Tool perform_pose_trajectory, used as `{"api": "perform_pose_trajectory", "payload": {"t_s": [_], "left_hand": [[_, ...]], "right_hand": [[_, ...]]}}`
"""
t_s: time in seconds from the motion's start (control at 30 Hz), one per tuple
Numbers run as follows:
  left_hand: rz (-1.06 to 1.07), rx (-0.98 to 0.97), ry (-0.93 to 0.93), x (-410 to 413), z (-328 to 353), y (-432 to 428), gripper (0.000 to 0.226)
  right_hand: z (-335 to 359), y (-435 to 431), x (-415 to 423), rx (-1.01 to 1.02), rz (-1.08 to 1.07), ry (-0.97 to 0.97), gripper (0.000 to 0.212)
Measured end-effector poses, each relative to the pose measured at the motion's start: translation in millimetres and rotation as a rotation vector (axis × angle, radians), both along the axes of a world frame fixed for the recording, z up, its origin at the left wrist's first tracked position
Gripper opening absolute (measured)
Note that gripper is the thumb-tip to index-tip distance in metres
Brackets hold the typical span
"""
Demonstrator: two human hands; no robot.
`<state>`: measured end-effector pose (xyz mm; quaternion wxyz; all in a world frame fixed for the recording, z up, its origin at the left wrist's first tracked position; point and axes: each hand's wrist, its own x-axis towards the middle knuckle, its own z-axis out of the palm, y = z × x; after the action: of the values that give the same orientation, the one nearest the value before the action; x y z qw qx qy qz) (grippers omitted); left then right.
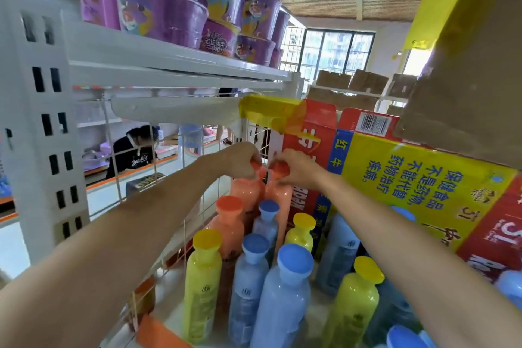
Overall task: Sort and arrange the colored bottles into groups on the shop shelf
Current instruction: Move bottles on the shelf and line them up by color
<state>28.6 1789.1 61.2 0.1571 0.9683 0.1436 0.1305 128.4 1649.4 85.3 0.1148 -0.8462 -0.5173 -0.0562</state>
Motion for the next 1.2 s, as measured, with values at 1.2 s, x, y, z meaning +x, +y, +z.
{"api": "perform_pose_trajectory", "payload": {"t_s": [1.2], "left_hand": [[-0.179, -0.035, -0.127, -51.9, 9.1, -13.7, 0.035]], "right_hand": [[6.8, -31.1, -31.8, -0.005, -0.013, 0.108, 0.050]]}}
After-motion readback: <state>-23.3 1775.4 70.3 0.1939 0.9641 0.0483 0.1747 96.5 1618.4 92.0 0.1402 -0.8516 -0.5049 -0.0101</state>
